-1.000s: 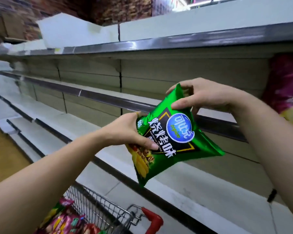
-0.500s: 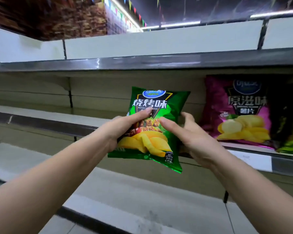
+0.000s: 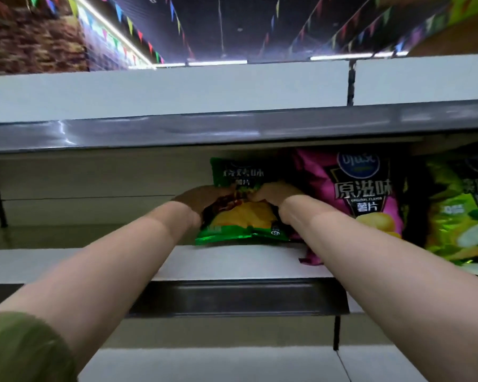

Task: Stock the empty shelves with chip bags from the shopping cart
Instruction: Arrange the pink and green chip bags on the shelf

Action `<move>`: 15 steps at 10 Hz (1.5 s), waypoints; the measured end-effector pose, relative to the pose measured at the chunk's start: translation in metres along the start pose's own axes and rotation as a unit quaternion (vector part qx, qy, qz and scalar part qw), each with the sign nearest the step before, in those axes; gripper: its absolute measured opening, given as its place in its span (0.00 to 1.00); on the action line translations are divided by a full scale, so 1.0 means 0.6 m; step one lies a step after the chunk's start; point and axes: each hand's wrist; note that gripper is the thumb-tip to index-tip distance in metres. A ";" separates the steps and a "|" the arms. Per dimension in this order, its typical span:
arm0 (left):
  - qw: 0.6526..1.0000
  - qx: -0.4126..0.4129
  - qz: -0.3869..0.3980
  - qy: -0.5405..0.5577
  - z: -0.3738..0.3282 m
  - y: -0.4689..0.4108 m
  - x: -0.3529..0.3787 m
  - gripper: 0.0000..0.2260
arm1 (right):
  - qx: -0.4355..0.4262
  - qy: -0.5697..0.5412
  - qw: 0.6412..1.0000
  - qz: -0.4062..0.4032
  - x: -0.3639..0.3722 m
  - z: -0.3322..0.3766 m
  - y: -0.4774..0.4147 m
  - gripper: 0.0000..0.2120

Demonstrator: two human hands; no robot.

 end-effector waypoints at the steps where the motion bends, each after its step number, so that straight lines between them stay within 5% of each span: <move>1: 0.999 0.015 0.007 -0.028 -0.001 -0.052 -0.005 0.12 | 0.039 0.025 0.997 -0.065 0.007 -0.002 -0.022 0.17; 2: 0.997 0.009 0.025 -0.066 0.003 -0.071 -0.005 0.12 | 0.023 0.212 0.975 -0.059 0.018 -0.008 -0.045 0.18; 4: 0.994 0.003 0.003 -0.109 0.023 -0.102 0.000 0.21 | -0.026 0.373 0.926 -0.057 0.033 -0.043 -0.090 0.21; 5: 0.985 0.006 -0.013 -0.173 0.029 -0.089 0.010 0.28 | 0.011 0.416 0.907 -0.064 0.032 -0.047 -0.090 0.31; 7: 0.936 0.053 -0.152 -0.312 0.014 -0.026 0.036 0.33 | -0.024 0.249 0.956 -0.153 0.039 -0.007 -0.037 0.26; 9: 0.906 0.160 -0.249 -0.303 0.016 0.080 0.015 0.25 | -0.135 0.087 0.978 -0.137 0.075 0.044 0.062 0.23; 10: 0.872 0.208 -0.297 -0.328 0.031 0.146 -0.007 0.23 | -0.212 0.028 0.972 -0.098 0.109 0.041 0.110 0.18; 11: 0.817 0.233 -0.376 -0.370 0.064 0.258 -0.061 0.23 | -0.291 -0.091 0.952 0.003 0.194 0.023 0.183 0.24; 15: 0.742 0.063 -0.551 -0.378 0.177 0.572 -0.314 0.24 | -0.296 -0.187 0.899 0.264 0.525 0.013 0.382 0.20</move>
Point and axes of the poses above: each hand's wrist, its own y-axis away from the middle knuckle, its own x-axis out of the palm, z = x × y, and after that the axes turned 1 degree about -z, right-handed
